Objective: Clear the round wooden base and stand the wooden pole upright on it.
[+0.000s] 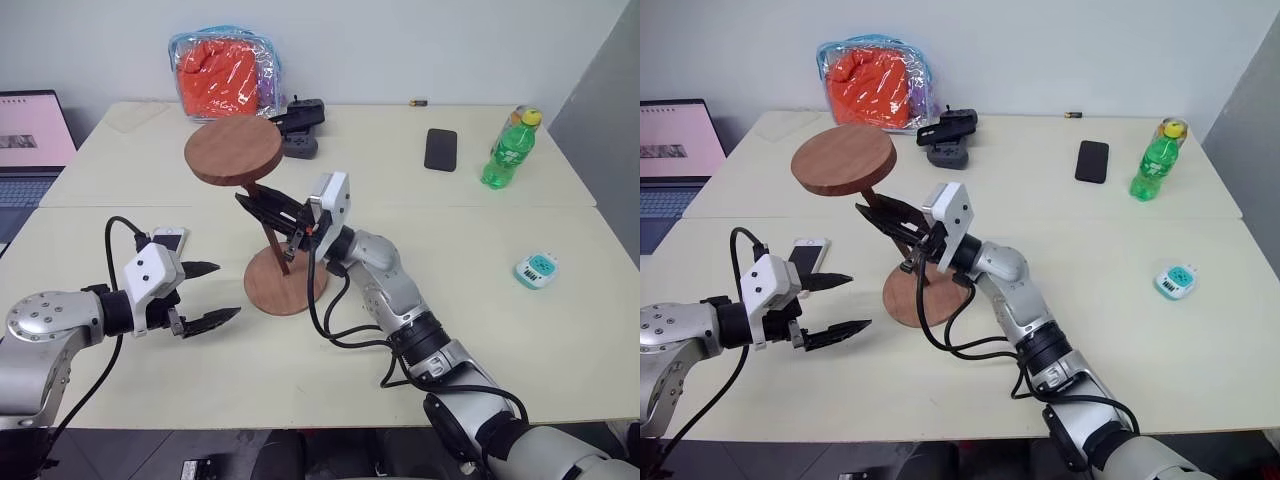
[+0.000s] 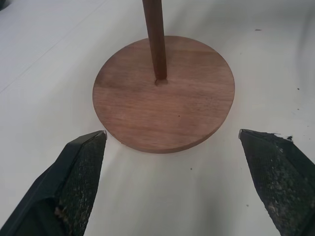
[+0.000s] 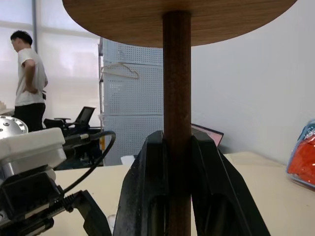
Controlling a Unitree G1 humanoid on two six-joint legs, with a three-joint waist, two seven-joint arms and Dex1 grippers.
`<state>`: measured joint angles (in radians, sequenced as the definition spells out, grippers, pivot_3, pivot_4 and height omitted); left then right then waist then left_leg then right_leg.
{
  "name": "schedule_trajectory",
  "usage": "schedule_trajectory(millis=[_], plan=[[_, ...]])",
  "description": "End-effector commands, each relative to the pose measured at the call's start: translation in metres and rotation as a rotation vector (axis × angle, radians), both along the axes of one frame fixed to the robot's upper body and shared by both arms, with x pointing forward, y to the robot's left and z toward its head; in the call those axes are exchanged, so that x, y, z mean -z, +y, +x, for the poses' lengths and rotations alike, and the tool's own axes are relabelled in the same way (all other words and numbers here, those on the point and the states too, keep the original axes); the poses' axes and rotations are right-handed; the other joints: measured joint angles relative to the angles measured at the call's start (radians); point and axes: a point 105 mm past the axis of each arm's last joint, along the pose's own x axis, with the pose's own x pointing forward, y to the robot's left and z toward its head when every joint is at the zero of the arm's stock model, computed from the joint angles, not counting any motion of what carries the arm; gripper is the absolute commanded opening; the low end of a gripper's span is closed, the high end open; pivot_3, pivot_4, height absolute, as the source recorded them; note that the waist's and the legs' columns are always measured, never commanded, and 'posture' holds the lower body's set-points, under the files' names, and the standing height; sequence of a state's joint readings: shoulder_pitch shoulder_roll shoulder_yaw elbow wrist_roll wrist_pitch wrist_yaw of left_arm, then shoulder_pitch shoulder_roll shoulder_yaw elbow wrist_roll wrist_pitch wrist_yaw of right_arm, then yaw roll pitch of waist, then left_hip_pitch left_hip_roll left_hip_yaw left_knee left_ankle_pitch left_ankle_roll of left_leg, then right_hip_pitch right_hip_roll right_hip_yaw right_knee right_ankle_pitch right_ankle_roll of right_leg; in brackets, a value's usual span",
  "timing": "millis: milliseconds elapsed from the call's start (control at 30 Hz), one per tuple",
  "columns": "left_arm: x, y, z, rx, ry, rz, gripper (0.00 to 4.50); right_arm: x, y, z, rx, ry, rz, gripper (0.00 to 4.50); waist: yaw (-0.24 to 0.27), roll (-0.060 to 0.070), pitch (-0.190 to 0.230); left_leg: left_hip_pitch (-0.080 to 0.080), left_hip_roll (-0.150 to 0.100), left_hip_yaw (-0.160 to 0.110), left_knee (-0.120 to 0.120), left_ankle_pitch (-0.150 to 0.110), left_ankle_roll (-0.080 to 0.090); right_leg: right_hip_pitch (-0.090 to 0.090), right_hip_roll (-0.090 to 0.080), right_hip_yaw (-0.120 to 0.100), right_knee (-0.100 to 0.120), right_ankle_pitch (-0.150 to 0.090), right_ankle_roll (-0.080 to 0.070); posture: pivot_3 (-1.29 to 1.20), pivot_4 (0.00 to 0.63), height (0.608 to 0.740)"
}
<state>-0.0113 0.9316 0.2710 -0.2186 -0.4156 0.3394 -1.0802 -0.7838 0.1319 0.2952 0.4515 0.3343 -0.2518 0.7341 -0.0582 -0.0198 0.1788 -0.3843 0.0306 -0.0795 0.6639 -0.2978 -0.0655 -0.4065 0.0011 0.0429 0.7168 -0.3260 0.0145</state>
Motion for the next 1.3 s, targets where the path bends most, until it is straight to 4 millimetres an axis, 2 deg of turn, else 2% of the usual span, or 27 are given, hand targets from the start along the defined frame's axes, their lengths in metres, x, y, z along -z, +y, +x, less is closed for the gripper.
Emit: schedule_trajectory(millis=[33, 600, 867, 1300], plan=[[-0.006, 0.000, 0.001, 0.005, -0.032, 0.006, 4.50, -0.013, 0.014, -0.014, -0.045, -0.001, 0.094, 0.22, 0.000, 0.000, 0.000, 0.000, 0.000, 0.000, 0.000, 0.000, 0.000, 0.000, 0.000, 0.000, 0.000, 0.000, 0.000, 0.00, 0.150, 0.740], [-0.008, -0.003, 0.001, 0.010, -0.030, 0.003, 4.50, -0.005, 0.021, -0.013, -0.025, -0.002, 0.087, 0.22, 0.000, 0.000, 0.000, 0.000, 0.000, 0.000, 0.000, 0.000, 0.000, 0.000, 0.000, 0.000, 0.000, 0.000, 0.000, 0.00, 0.150, 0.740], [-0.009, -0.003, 0.001, 0.011, -0.030, 0.003, 4.50, -0.004, 0.031, -0.027, -0.079, -0.019, 0.083, 0.22, 0.000, 0.000, 0.000, 0.001, 0.000, 0.000, 0.000, 0.000, 0.000, 0.000, 0.000, 0.000, 0.000, 0.000, 0.000, 0.00, 0.150, 0.740], [-0.009, -0.004, 0.000, 0.013, -0.032, 0.002, 4.50, 0.003, 0.030, -0.027, -0.075, -0.005, 0.062, 0.22, 0.000, 0.000, 0.000, 0.001, 0.000, 0.000, 0.000, 0.000, 0.000, 0.001, 0.000, 0.000, 0.000, 0.000, 0.000, 0.00, 0.150, 0.740]])
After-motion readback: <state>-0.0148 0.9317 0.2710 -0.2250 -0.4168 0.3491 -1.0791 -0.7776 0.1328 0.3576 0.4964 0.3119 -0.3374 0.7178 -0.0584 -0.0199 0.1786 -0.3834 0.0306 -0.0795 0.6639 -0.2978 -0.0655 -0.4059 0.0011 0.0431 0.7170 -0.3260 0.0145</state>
